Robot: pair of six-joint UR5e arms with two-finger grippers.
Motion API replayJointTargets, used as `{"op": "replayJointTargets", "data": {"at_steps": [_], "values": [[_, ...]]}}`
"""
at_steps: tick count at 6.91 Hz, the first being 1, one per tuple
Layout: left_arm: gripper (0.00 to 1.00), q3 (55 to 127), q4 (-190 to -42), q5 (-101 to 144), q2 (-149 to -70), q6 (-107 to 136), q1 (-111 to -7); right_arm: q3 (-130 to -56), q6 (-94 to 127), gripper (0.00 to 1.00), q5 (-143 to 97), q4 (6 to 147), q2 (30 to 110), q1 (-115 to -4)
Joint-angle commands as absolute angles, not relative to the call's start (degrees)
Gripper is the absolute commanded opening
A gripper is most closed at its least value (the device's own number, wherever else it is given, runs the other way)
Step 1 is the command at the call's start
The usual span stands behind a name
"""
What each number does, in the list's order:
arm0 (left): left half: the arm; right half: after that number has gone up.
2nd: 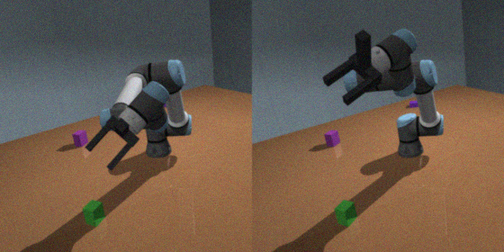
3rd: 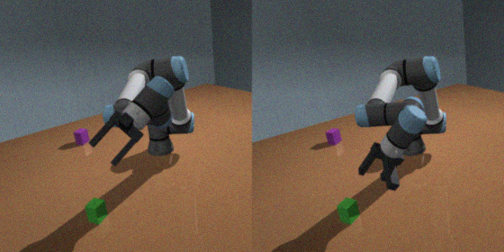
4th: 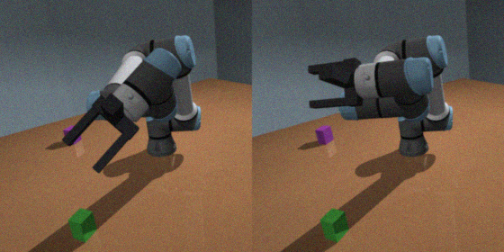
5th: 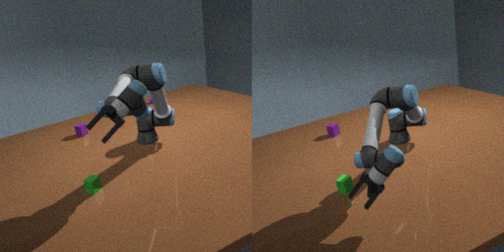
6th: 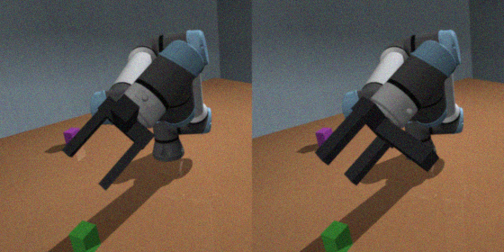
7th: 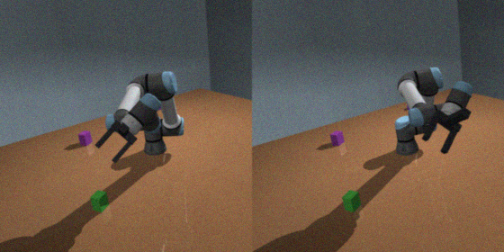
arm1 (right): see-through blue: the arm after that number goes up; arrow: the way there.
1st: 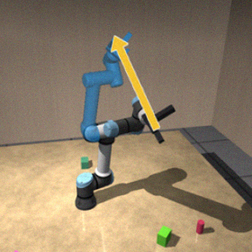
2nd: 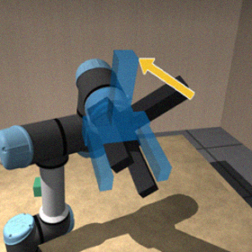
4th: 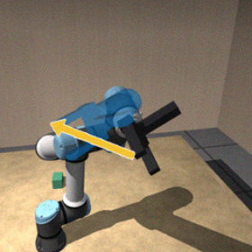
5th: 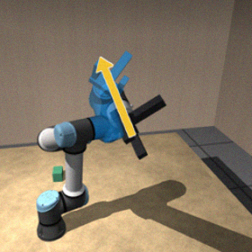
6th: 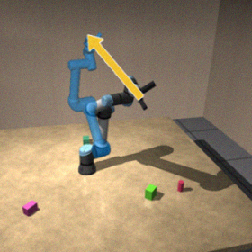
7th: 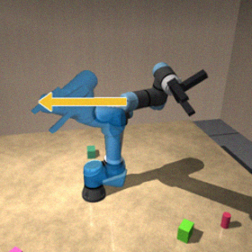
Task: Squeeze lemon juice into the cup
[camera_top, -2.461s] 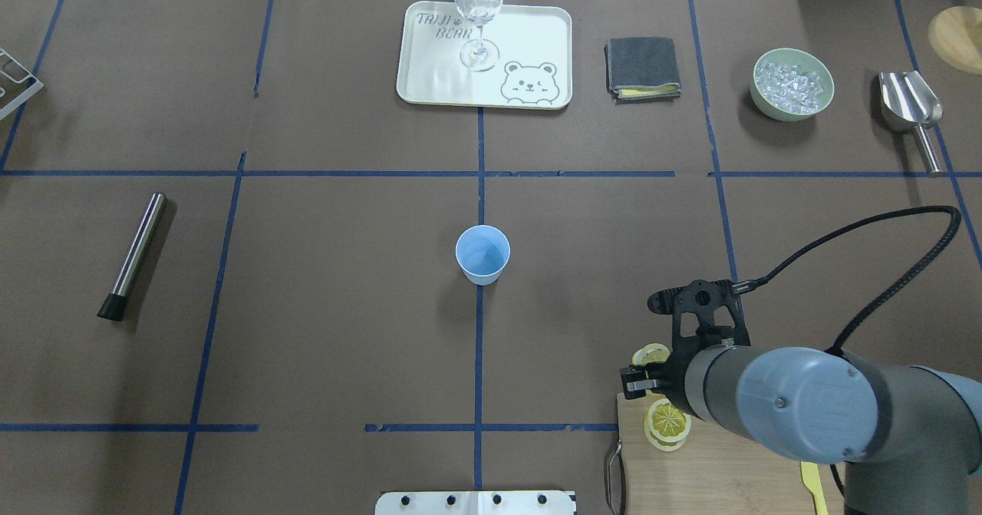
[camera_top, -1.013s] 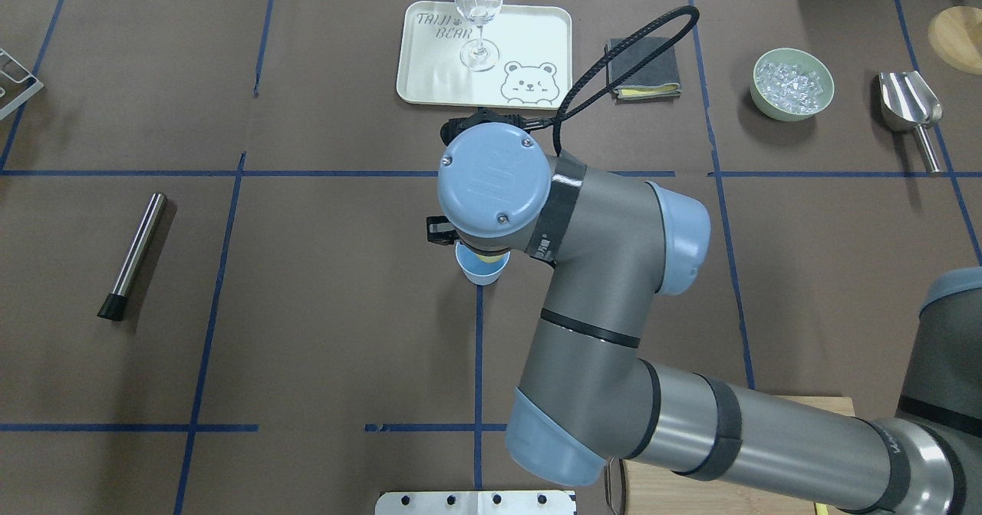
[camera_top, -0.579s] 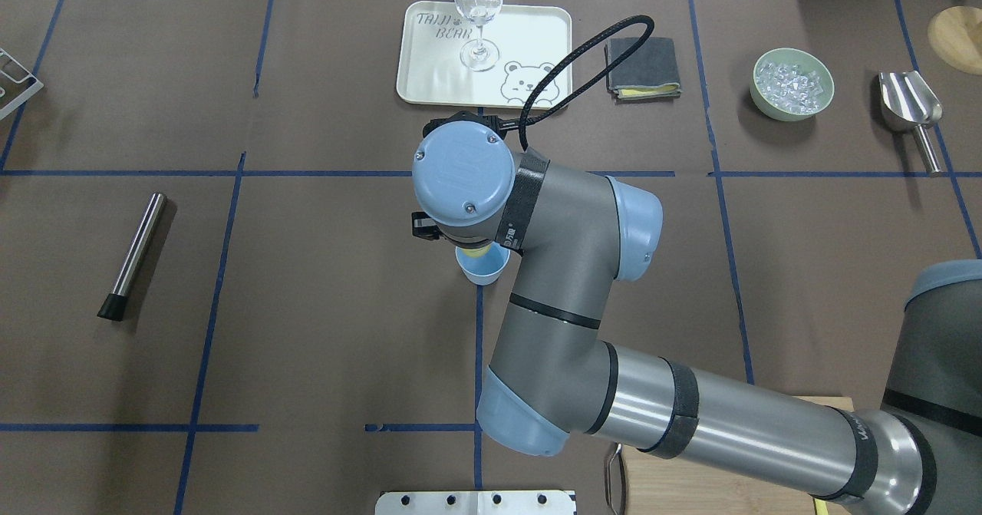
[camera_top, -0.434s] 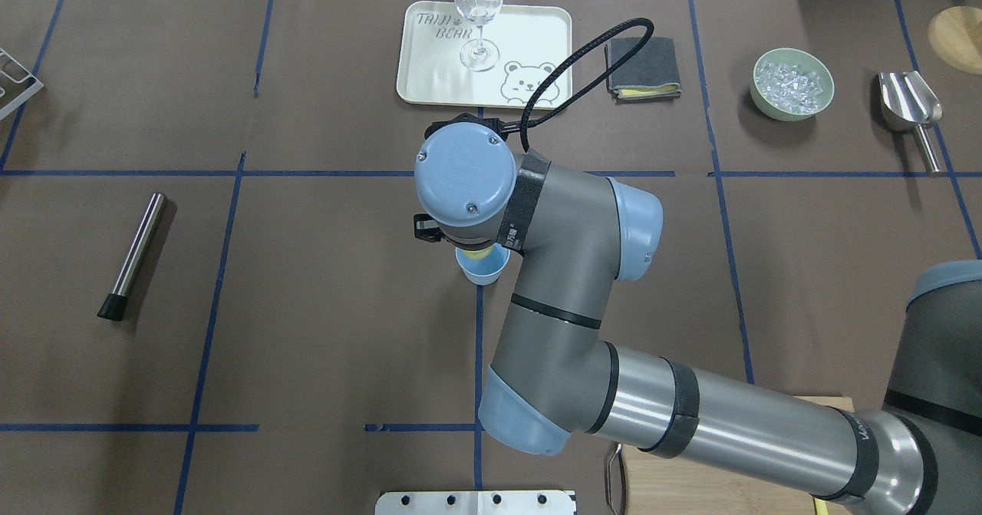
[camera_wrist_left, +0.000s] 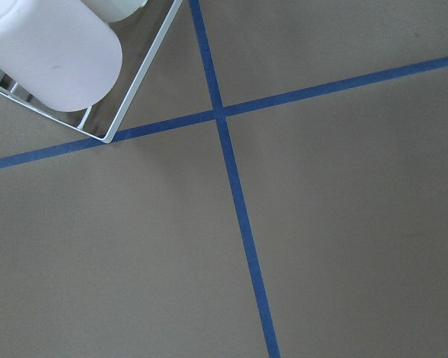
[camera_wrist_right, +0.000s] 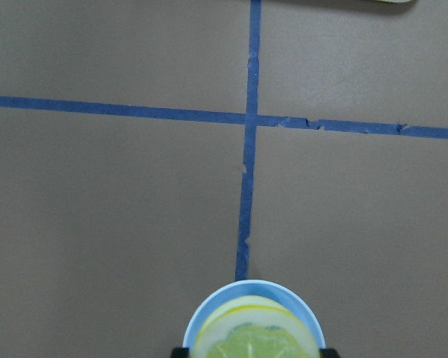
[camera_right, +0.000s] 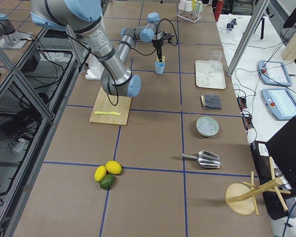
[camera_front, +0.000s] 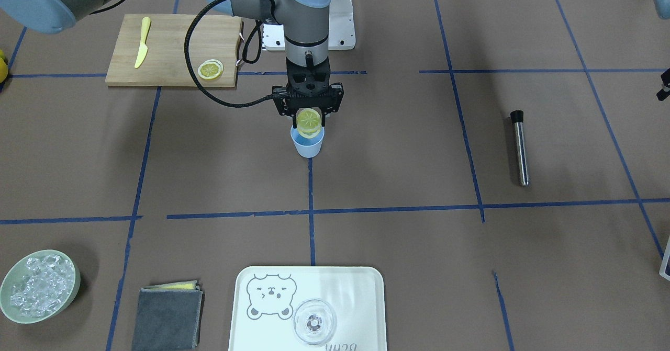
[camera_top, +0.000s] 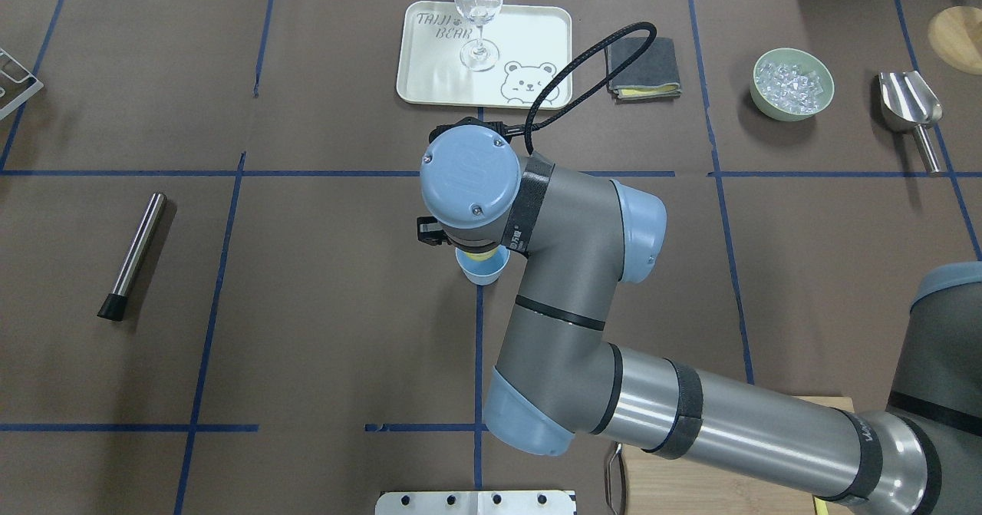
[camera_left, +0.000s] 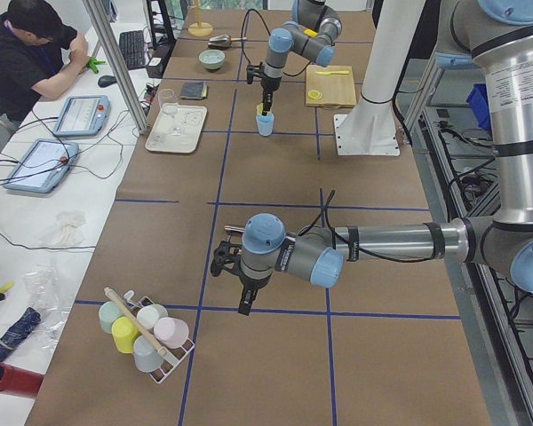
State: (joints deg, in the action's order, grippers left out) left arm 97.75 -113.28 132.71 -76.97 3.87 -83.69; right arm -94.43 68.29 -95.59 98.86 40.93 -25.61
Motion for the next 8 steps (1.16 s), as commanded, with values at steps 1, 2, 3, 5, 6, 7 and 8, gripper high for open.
{"op": "replayJointTargets", "data": {"at_steps": [1, 2, 3, 5, 6, 7, 8], "values": [[1.00, 97.73, -113.29, 132.71, -77.08, 3.87, -83.67, -94.39, 68.29, 1.00, -95.54, 98.70, 41.13, -25.58], [1.00, 97.73, -113.20, 132.71, -77.08, 3.87, -83.67, -94.57, 68.29, 1.00, -95.62, 98.53, 41.39, -25.58], [1.00, 97.56, -113.29, 132.71, -77.08, 3.95, -83.67, -95.01, 68.20, 1.00, -95.71, 98.53, 41.48, -25.58], [1.00, 98.17, -113.38, 132.89, -77.43, 4.39, -83.67, -98.85, 58.52, 1.00, -102.07, 98.61, 46.28, -30.98], [1.00, 97.56, -113.20, 132.89, -78.82, 4.57, -83.67, -102.62, 50.36, 1.00, -106.91, 98.53, 51.54, -36.16], [1.00, 98.25, -113.12, 132.89, -79.01, 4.57, -83.67, -103.61, 40.01, 1.00, -112.27, 98.35, 55.94, -43.17], [1.00, 101.13, -113.64, 131.59, -78.84, 4.14, -83.67, -103.45, 26.50, 1.00, -117.11, 98.35, 60.95, -51.07]]}}
